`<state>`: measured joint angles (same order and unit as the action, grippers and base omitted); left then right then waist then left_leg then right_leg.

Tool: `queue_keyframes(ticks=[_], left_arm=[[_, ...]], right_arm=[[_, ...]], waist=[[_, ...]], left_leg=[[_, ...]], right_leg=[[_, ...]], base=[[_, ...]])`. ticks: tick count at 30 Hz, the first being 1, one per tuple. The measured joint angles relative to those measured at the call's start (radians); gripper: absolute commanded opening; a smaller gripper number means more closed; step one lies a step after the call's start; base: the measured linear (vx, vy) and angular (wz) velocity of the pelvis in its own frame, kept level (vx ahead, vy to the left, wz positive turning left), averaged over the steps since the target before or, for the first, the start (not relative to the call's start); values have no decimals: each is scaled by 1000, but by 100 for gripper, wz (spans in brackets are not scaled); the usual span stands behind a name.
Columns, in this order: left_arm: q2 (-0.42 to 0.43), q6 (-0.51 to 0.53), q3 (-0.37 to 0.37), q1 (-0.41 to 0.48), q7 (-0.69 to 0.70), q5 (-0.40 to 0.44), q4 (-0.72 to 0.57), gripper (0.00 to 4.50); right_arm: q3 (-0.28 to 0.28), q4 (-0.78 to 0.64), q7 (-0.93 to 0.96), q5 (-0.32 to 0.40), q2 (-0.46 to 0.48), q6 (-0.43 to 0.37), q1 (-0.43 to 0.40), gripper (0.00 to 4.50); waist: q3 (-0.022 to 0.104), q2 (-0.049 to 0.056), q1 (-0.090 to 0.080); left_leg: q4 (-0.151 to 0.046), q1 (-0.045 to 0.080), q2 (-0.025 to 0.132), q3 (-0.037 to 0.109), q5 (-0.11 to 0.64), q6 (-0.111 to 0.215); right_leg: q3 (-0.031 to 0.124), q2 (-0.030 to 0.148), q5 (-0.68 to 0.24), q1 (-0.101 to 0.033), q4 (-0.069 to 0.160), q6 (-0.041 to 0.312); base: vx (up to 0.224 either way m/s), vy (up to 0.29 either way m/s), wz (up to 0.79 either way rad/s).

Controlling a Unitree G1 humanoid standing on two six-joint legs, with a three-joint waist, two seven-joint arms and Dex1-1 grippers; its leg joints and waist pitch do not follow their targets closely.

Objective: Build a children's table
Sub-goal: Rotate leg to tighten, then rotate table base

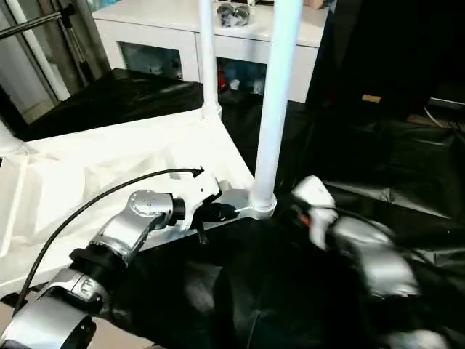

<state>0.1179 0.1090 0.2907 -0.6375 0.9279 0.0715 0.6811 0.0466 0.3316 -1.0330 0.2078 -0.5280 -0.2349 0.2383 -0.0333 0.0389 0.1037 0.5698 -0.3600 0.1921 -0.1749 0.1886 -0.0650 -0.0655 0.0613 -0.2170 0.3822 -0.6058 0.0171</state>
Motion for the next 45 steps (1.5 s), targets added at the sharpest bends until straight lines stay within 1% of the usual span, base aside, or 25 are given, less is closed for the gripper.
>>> queue_keyframes(ticks=[2, 5, 7, 10, 11, 12, 13, 15, 17, 19, 21, 22, 23, 24, 27, 30, 31, 33, 35, 36, 38, 40, 41, 42, 45], left_arm=[[3, -4, 0, 0, 1, 0, 0, 0], [5, -7, 0, 13, 2, 0, -21, 0], [7, 13, -1, 24, 12, -4, -49, 44], [22, 60, -13, 60, 31, -48, -128, 59], [24, 74, -13, 63, 31, -55, -152, 74], [39, 116, -19, 82, 27, -64, -219, 99], [59, 164, -33, 104, 25, -78, -290, 99], [114, 256, -74, 136, 27, -104, -417, 102], [163, 315, -105, 166, 36, -121, -502, 121], [243, 417, -138, 250, 75, -156, -651, 134], [331, 547, -183, 358, 111, -214, -810, 150], [358, 593, -203, 391, 123, -241, -865, 158], [374, 632, -217, 412, 128, -266, -909, 158], [385, 682, -243, 439, 129, -296, -967, 177], [401, 818, -295, 531, 125, -396, -1159, 192], [390, 881, -315, 587, 100, -420, -1240, 220], [392, 897, -320, 609, 84, -416, -1261, 224], [392, 917, -319, 664, 40, -395, -1298, 241], [390, 927, -316, 681, 8, -381, -1308, 241], [388, 931, -318, 689, -19, -373, -1323, 262], [383, 931, -327, 715, -69, -360, -1356, 266], [384, 931, -339, 743, -107, -348, -1386, 278], [385, 931, -344, 756, -114, -346, -1393, 297], [387, 931, -348, 773, -122, -340, -1402, 297], [402, 932, -353, 804, -141, -332, -1420, 320]], right_arm=[[0, -19, -16, 16, -5, -8, -4, 365], [4, -100, -58, 60, -8, -62, -17, 365], [16, -140, -80, 86, -7, -94, -21, 369], [30, -165, -84, 101, 11, -115, -22, 369], [35, -170, -82, 101, 21, -115, -22, 369], [45, -175, -76, 101, 40, -115, -18, 369], [52, -177, -65, 101, 61, -115, -14, 369], [65, -184, -46, 101, 91, -120, -12, 369], [69, -195, -30, 103, 106, -131, -5, 369], [72, -205, 5, 106, 147, -145, 5, 369], [81, -200, 57, 103, 203, -146, 13, 369], [80, -195, 81, 101, 225, -146, 12, 369], [80, -189, 102, 100, 239, -146, 13, 369], [82, -174, 130, 99, 271, -145, 24, 369], [73, -133, 231, 93, 372, -136, 46, 369], [84, -99, 313, 77, 447, -123, 56, 369], [82, -77, 351, 70, 476, -122, 69, 369], [62, -29, 454, 58, 544, -105, 106, 369], [47, -7, 515, 56, 576, -89, 130, 369], [35, 10, 551, 54, 592, -71, 146, 369], [1, 58, 616, 52, 615, -29, 181, 369], [-46, 123, 706, 50, 621, 5, 230, 369], [-62, 147, 739, 50, 620, 18, 248, 369], [-85, 175, 778, 51, 617, 34, 269, 369], [-128, 247, 851, 34, 590, 81, 309, 369]], waist=[[0, 0, -2], [0, 2, 0], [1, 2, 1], [0, 2, 5], [0, 1, 7], [0, 1, 6], [-1, 1, 3], [-1, 1, -1], [-1, 2, -1], [-3, -2, -10], [-9, -12, -17], [-10, -15, -16], [-12, -18, -13], [-12, -19, -6], [-12, -27, -6], [-14, -31, -3], [-15, -34, -7], [-18, -42, -15], [-18, -46, -16], [-17, -48, -16], [-17, -49, -16], [-16, -52, -14], [-15, -53, -12], [-15, -54, -10], [-15, -54, -6]], left_leg=[[0, 0, 0, 0, 0, 0], [0, -1, 0, 0, 0, 0], [0, -3, 0, 0, 0, 0], [2, -7, 1, 1, 0, 0], [4, -9, 1, 2, 0, 1], [6, -13, 1, 2, 1, 1], [8, -16, 2, 2, 1, 2], [10, -19, 3, 2, 1, 2], [12, -18, 3, 2, 1, 2], [12, -16, 4, 2, 1, 2], [10, -14, 5, 1, 1, 1], [11, -14, 5, 1, 1, -1], [11, -14, 5, 1, 2, -3], [11, -15, 5, -1, 3, -5], [11, -13, 6, -4, 3, -7], [11, -13, 6, -4, 2, -8], [11, -12, 6, -4, 2, -8], [9, -11, 6, -3, 0, -11], [8, -10, 6, -2, -1, -13], [8, -9, 6, -2, -1, -14], [8, -9, 6, -2, -1, -14], [8, -9, 6, -2, -1, -14], [8, -9, 6, -2, -1, -14], [9, -10, 6, -2, -1, -14], [10, -10, 6, -2, -2, -14]], right_leg=[[0, 0, 0, 0, -1, 0], [0, 0, -1, 1, -1, -1], [0, 0, -1, 2, -1, -1], [-1, 0, -1, 7, -1, -1], [-1, 0, -1, 10, -3, -1], [-1, 0, -1, 16, -5, -1], [-1, 0, -1, 19, -8, -1], [-2, -1, -2, 21, -10, 1], [-2, -1, -2, 21, -11, 1], [-1, -1, -2, 20, -11, 1], [-1, -2, -1, 19, -12, 2], [-2, -2, -2, 19, -12, 2], [-2, -2, -2, 19, -11, 2], [0, -2, -2, 18, -11, 2], [1, -2, -1, 16, -11, 3], [1, -2, -1, 15, -11, 2], [2, -2, -1, 14, -11, 2], [1, -2, -1, 15, -12, 2], [1, -3, 0, 14, -13, 2], [1, -3, 0, 14, -13, 2], [1, -3, 0, 14, -13, 2], [2, -3, 0, 14, -13, 2], [1, -3, 0, 13, -13, 2], [2, -3, 0, 13, -13, 2], [2, -3, 0, 12, -13, 1]], base=[[0, 0, 0], [0, 0, 0], [0, 0, 0], [0, 0, 0], [0, 0, 0], [0, 0, 0], [0, 0, 0], [0, 0, 0], [0, 0, 0], [0, 0, 0], [0, 0, 0], [0, 0, 0], [0, 0, 0], [0, 0, 0], [0, 0, 0], [0, 0, 0], [0, 0, 0], [0, 0, 0], [0, 0, 0], [0, 0, 0], [0, 0, 0], [0, 0, 0], [0, 0, 0], [0, 0, 0], [0, 0, 0]])
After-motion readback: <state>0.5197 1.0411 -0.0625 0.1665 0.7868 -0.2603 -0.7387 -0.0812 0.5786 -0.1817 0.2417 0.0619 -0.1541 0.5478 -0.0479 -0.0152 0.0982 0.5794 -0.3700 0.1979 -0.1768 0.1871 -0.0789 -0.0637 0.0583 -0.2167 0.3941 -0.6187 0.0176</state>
